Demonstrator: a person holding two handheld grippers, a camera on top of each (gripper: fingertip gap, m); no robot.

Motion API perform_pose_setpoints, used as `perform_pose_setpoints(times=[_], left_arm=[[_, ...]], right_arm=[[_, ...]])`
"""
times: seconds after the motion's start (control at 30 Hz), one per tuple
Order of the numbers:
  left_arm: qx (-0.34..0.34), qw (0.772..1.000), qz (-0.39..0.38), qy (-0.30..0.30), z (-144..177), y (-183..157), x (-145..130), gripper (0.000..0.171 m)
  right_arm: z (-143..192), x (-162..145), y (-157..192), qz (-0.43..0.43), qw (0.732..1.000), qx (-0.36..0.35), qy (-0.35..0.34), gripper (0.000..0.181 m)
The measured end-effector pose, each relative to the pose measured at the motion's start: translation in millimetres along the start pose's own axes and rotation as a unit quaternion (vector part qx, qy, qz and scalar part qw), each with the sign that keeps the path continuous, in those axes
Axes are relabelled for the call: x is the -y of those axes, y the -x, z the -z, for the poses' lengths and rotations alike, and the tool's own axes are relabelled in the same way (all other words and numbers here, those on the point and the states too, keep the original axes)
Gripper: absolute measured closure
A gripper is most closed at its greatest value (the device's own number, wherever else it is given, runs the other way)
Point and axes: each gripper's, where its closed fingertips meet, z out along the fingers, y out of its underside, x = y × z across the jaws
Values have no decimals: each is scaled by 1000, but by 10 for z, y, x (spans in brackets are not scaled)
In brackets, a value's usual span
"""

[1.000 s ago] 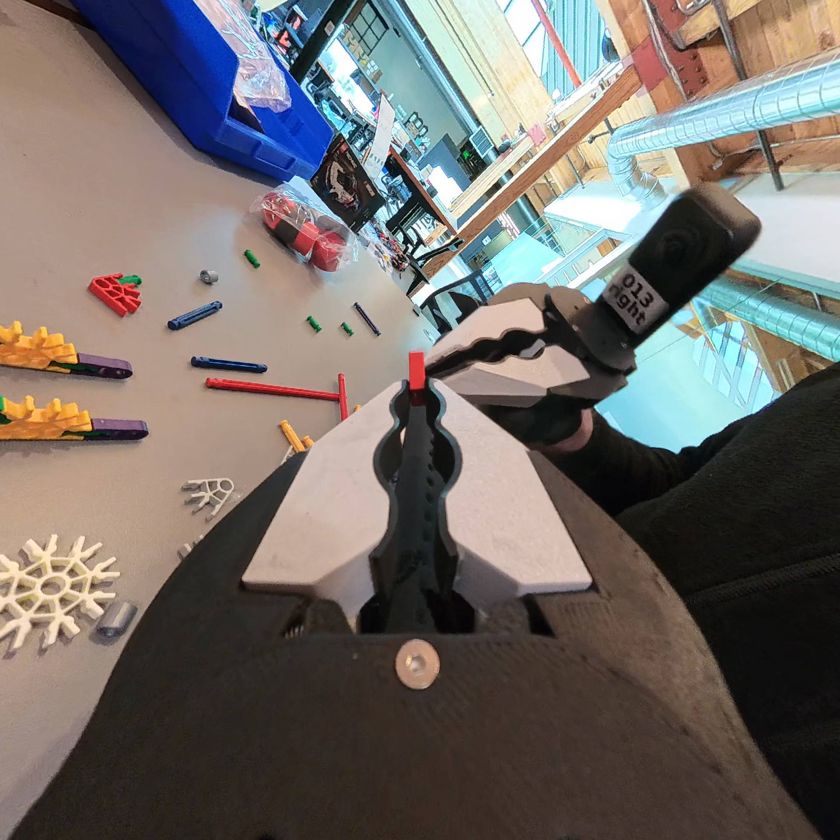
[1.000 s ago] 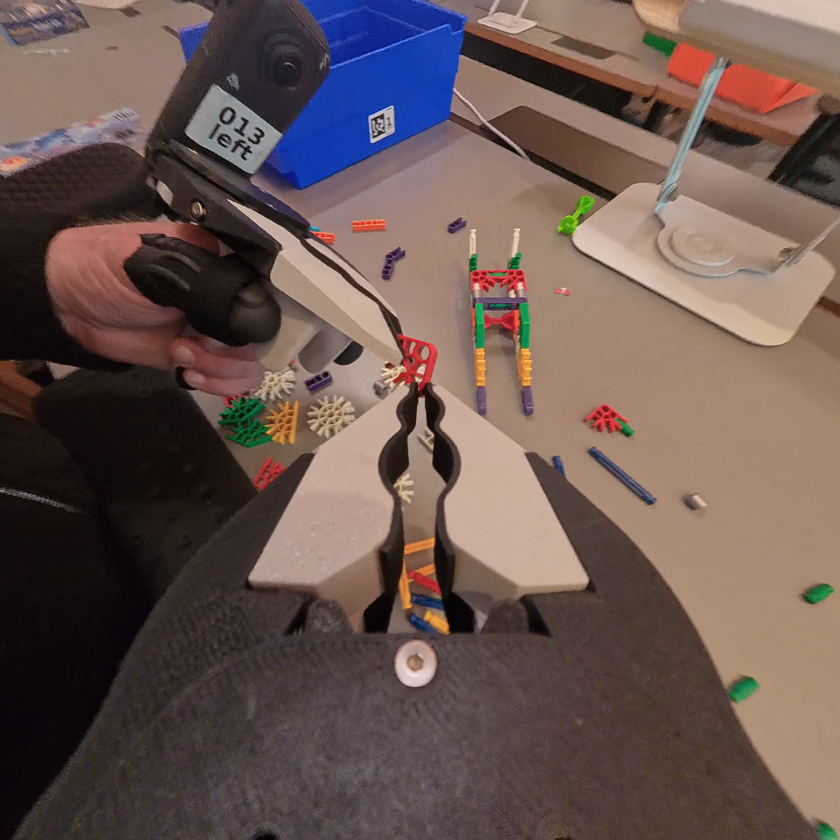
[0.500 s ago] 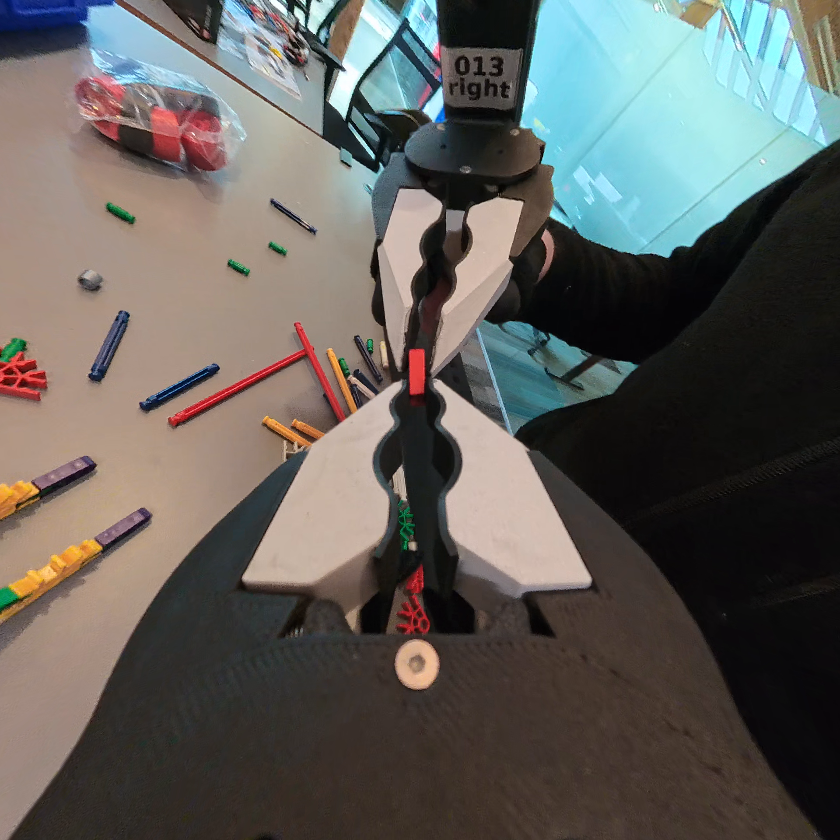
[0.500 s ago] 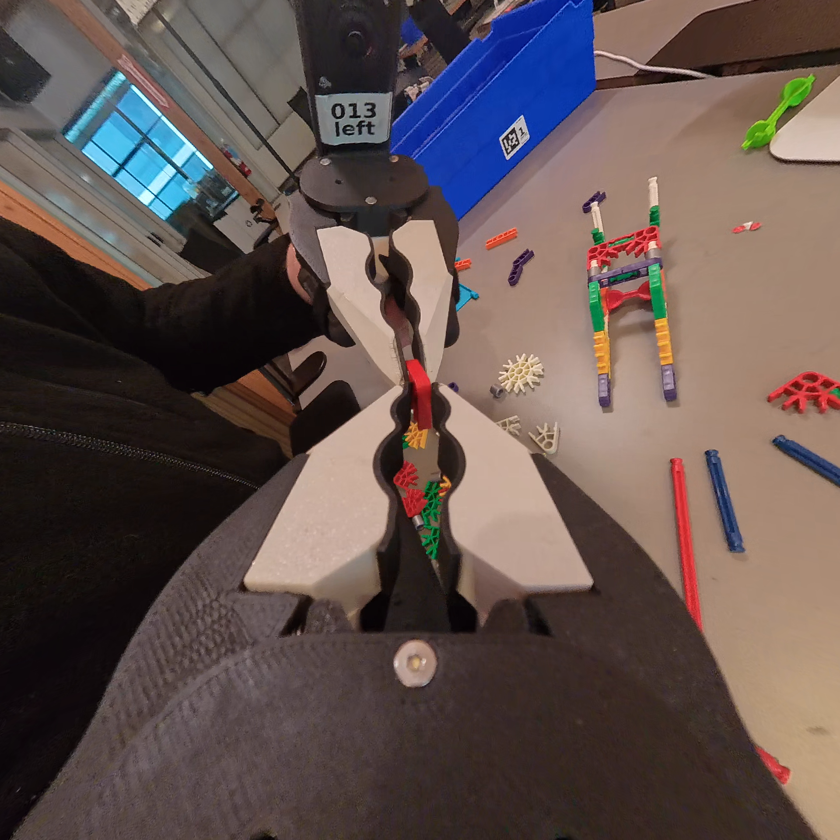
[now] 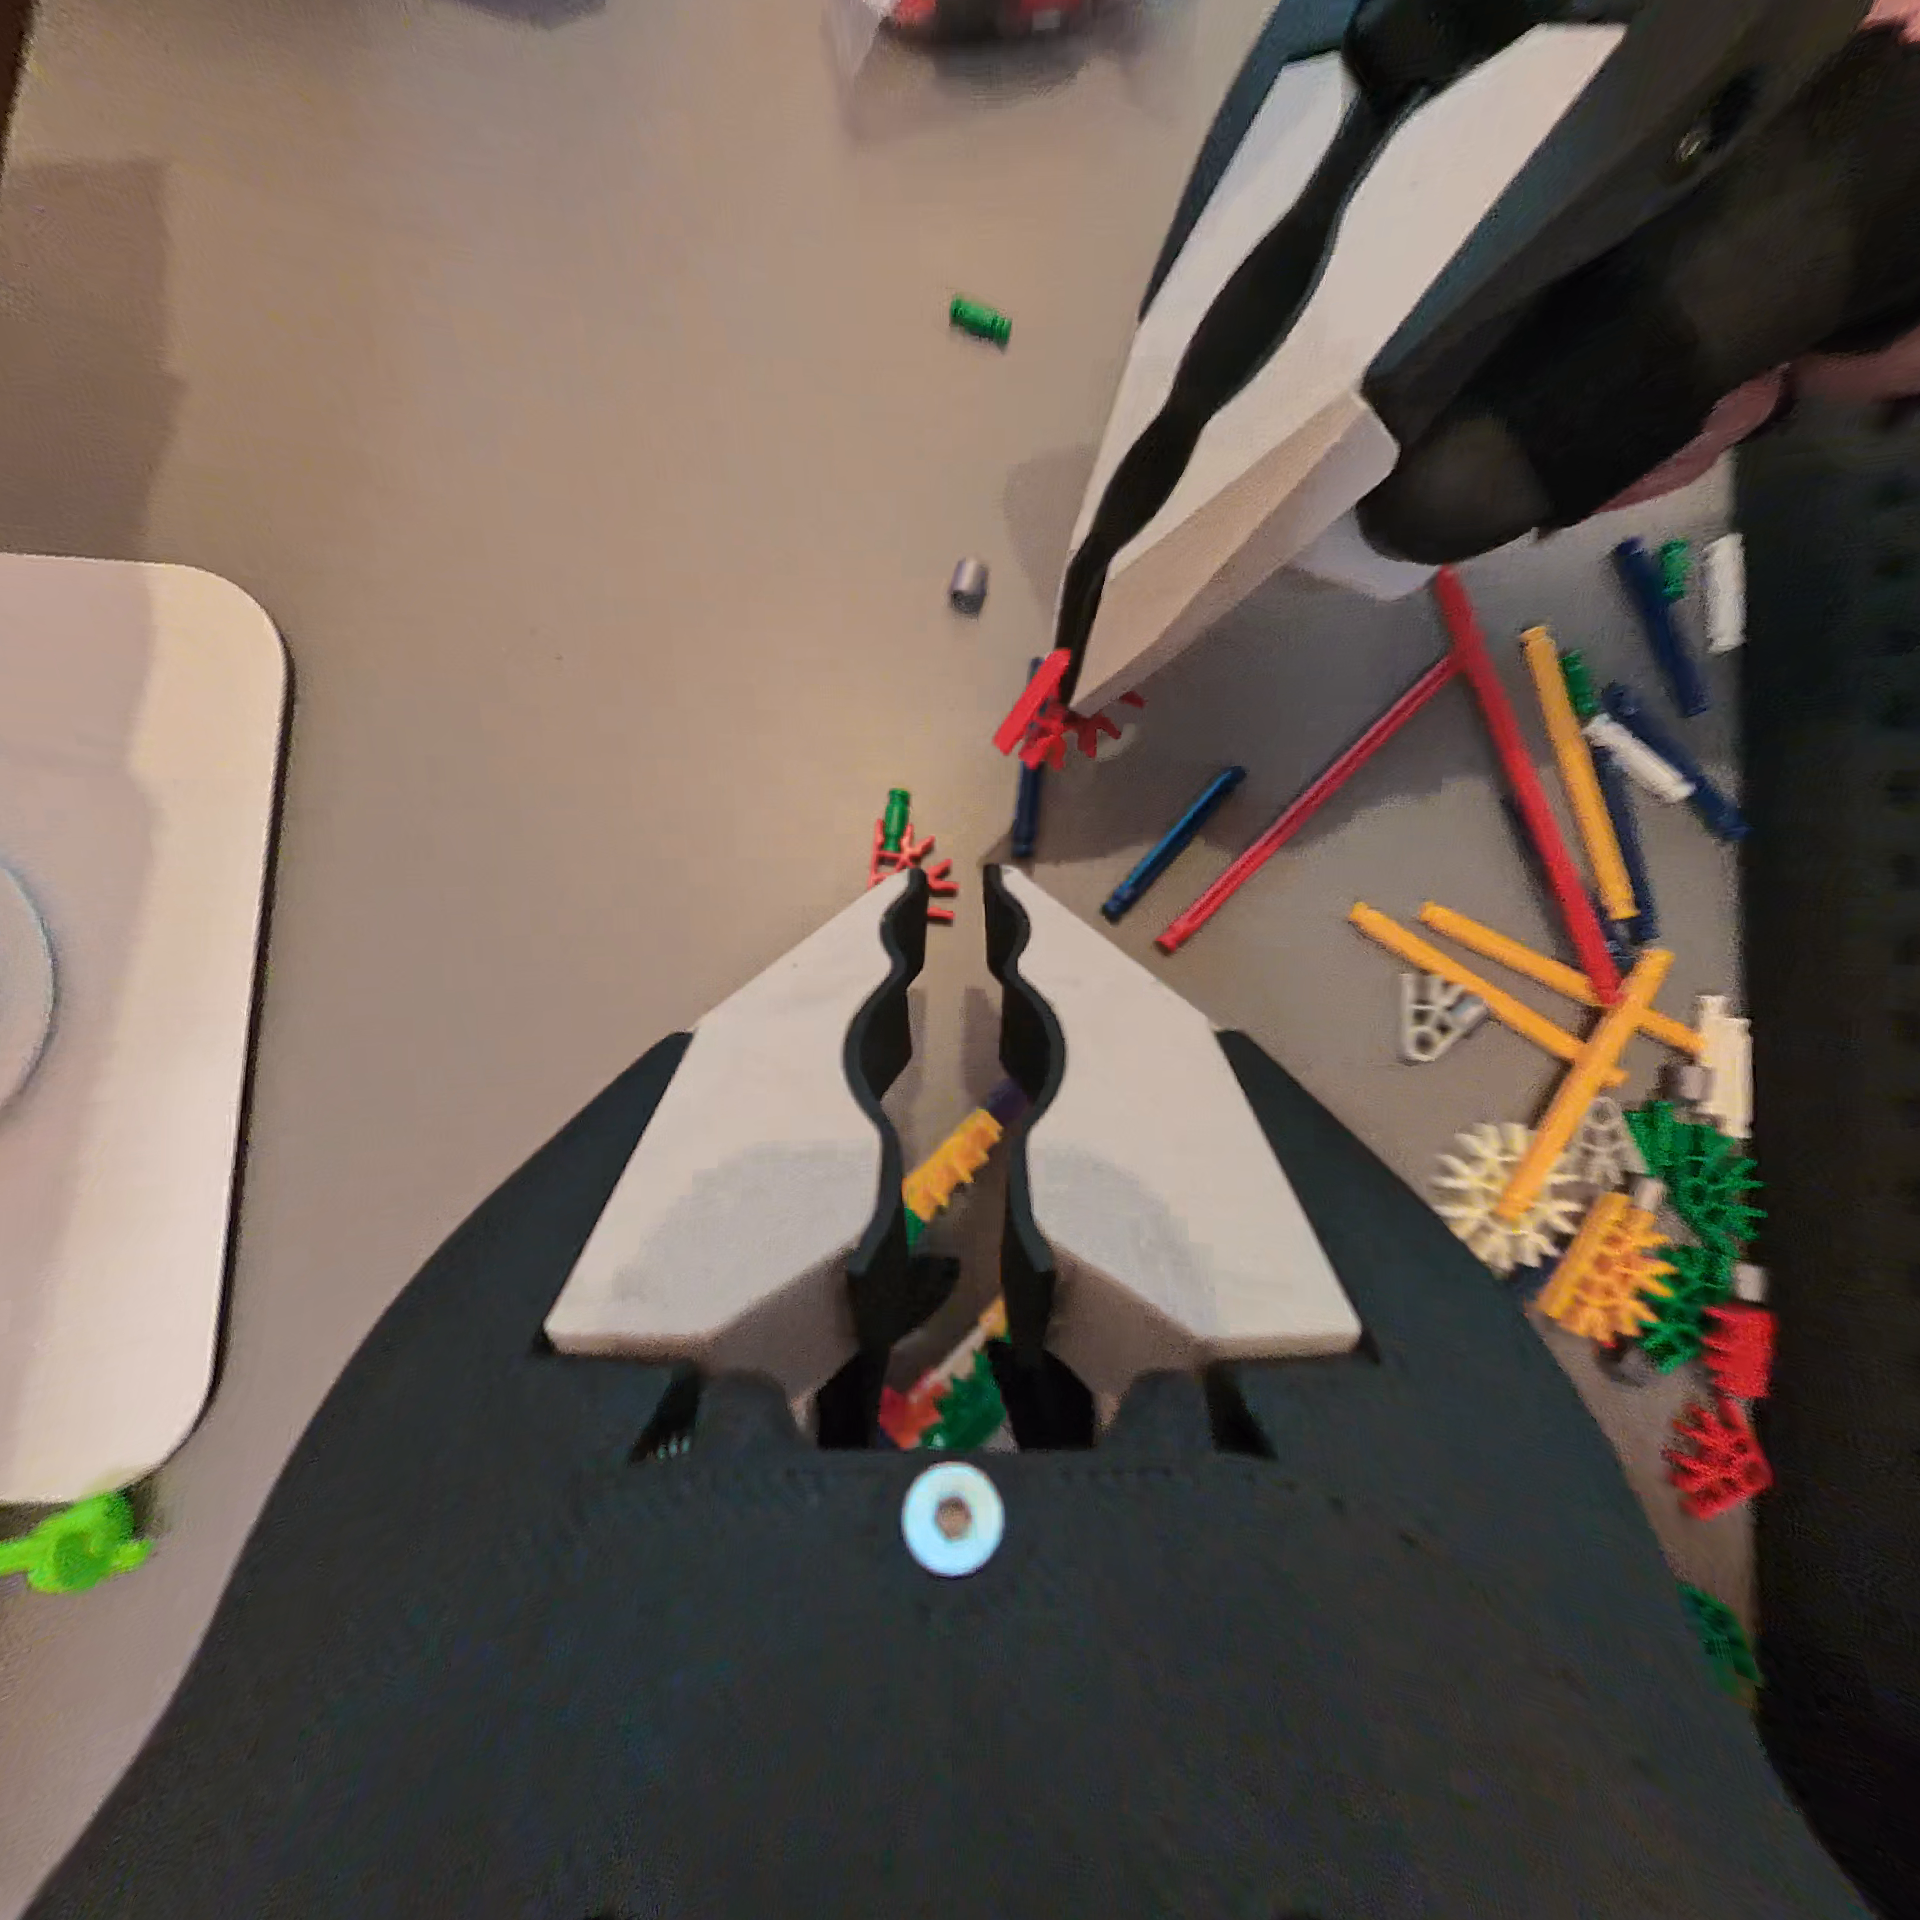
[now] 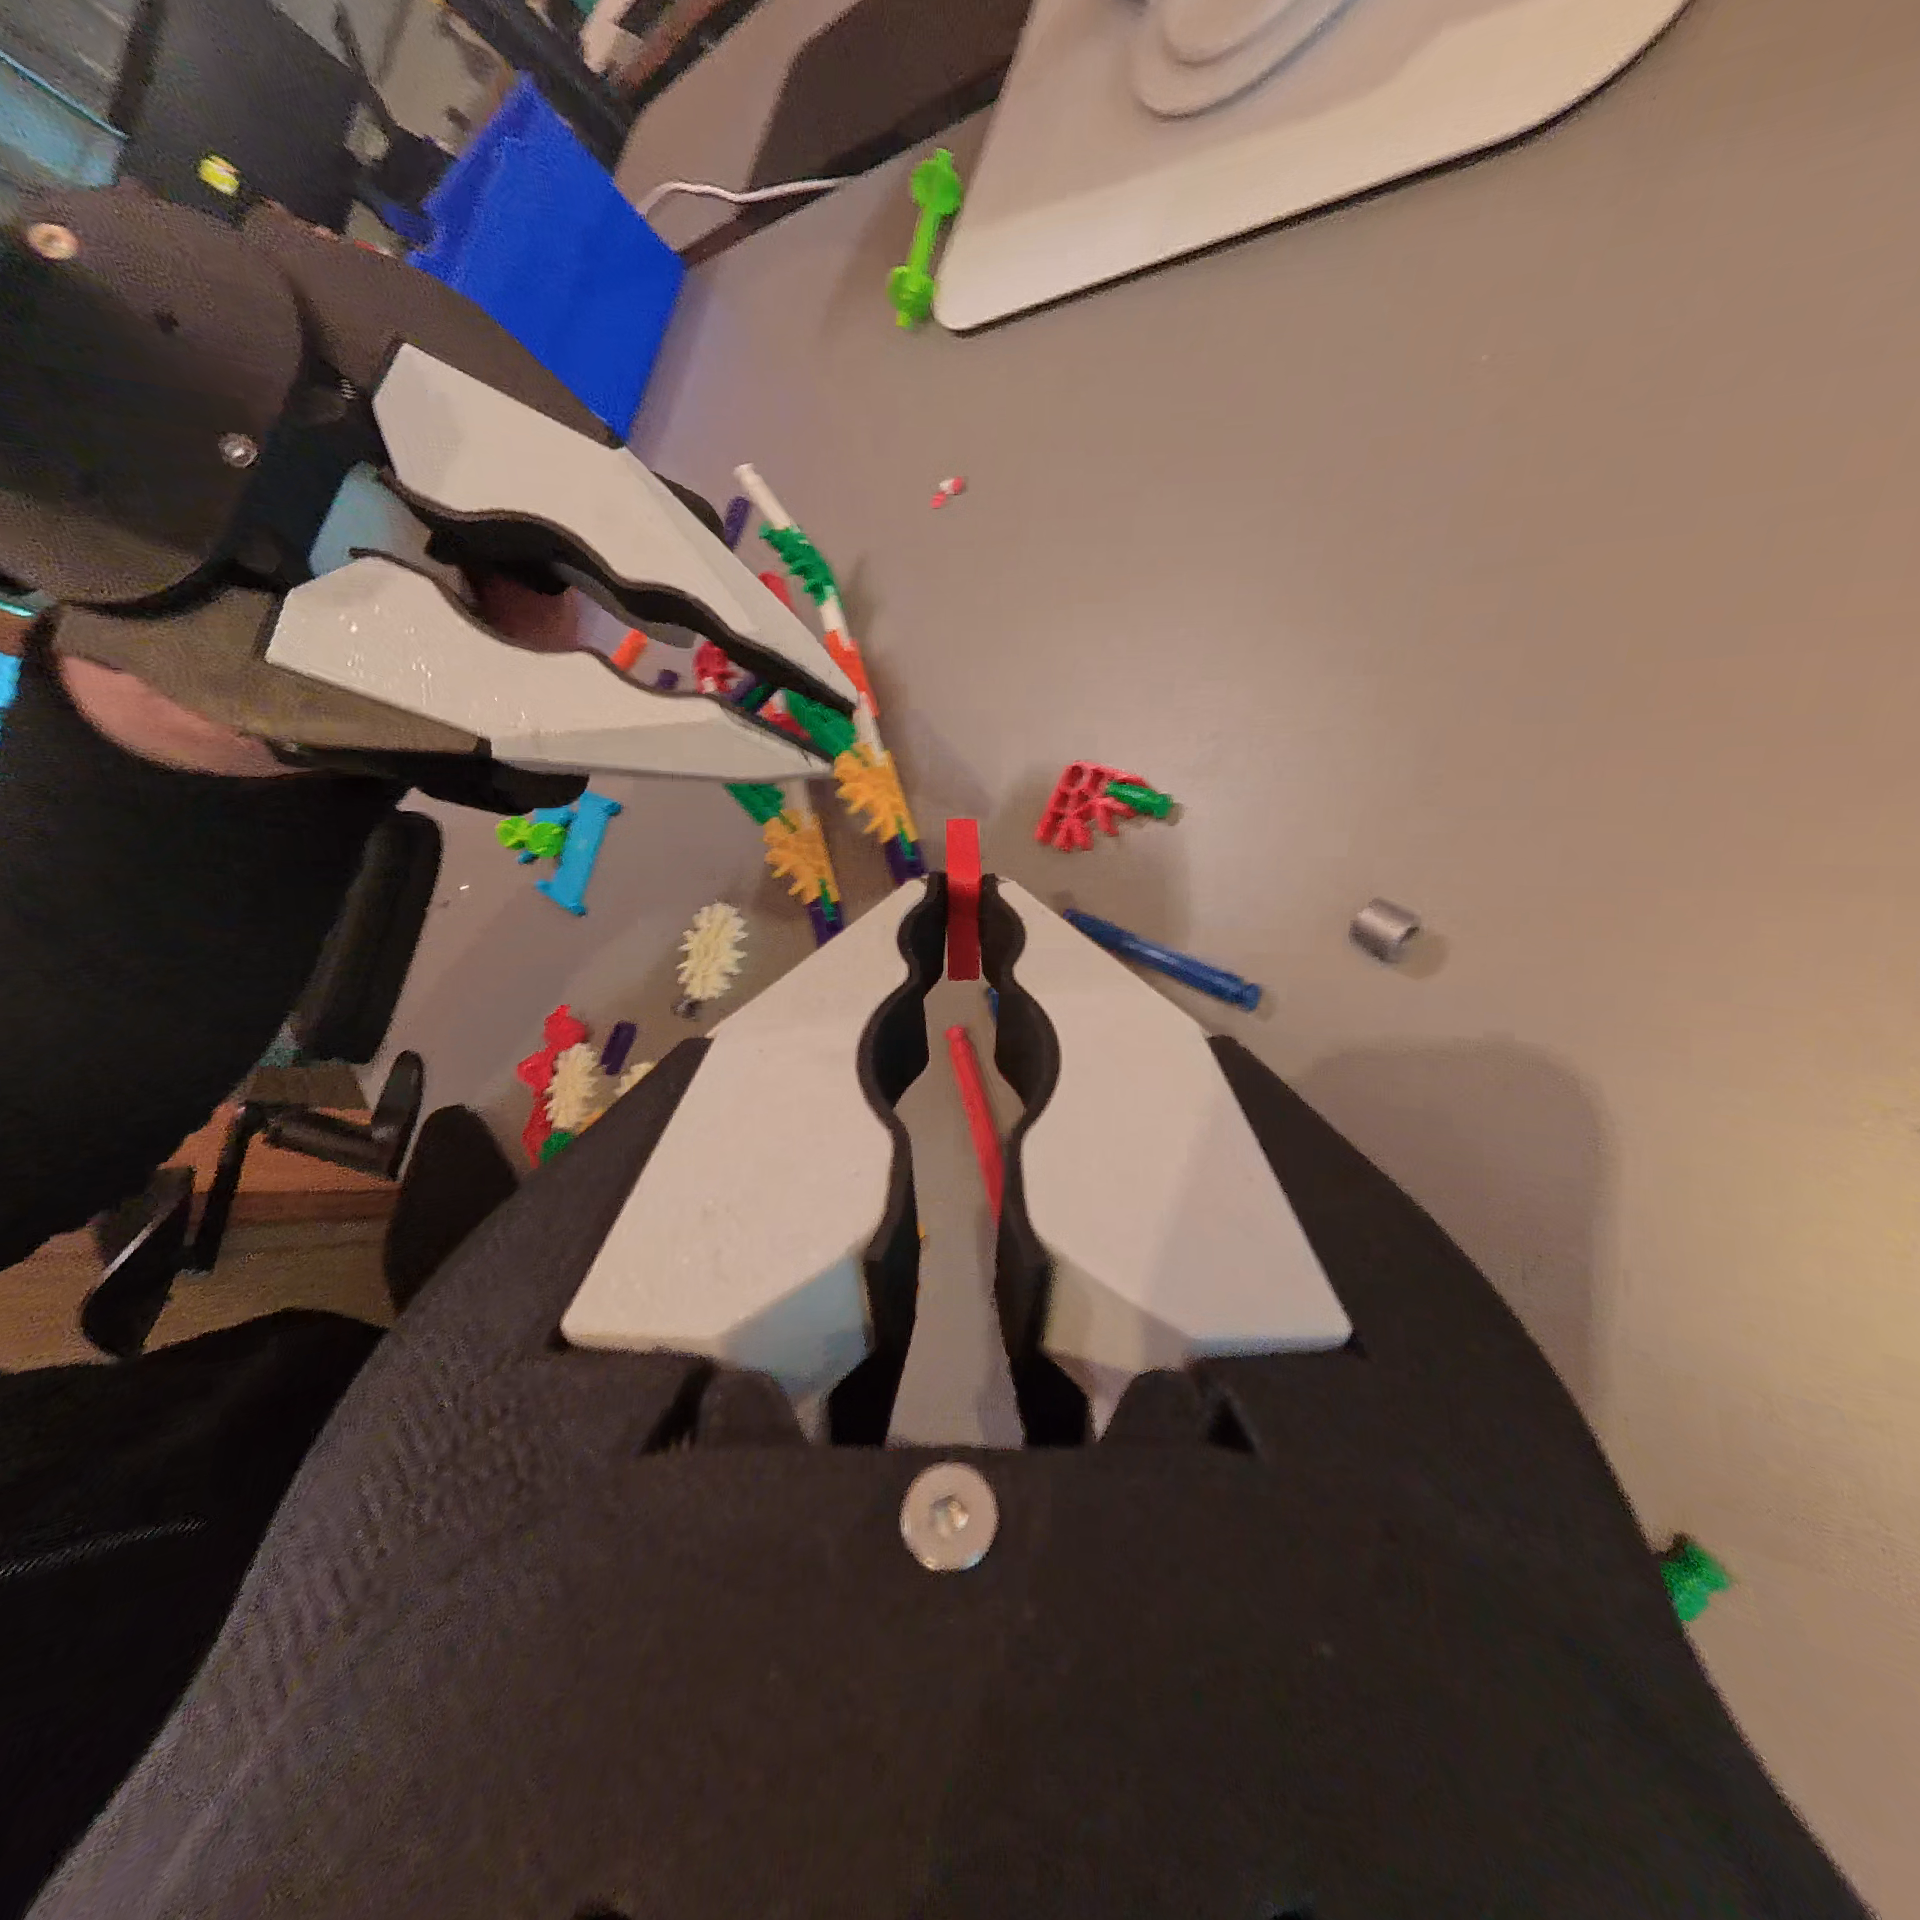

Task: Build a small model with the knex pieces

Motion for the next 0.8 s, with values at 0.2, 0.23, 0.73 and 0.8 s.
perform_pose_setpoints(times=[0.2, 0.23, 0.73, 0.8], left_arm=[[-9, 995, -39, 88, -401, 119, -147, 167], [-1, 994, -42, 100, -435, 155, -178, 167], [-34, 991, -57, 118, -558, 157, -252, 171], [-37, 990, -61, 121, -560, 156, -249, 171]], right_arm=[[-233, 17, -321, -39, 998, -32, 42, 178], [-257, 4, -340, -45, 997, -30, 49, 178], [-385, -44, -440, -77, 989, -30, 119, 177], [-397, -71, -443, -70, 988, -35, 137, 176]])
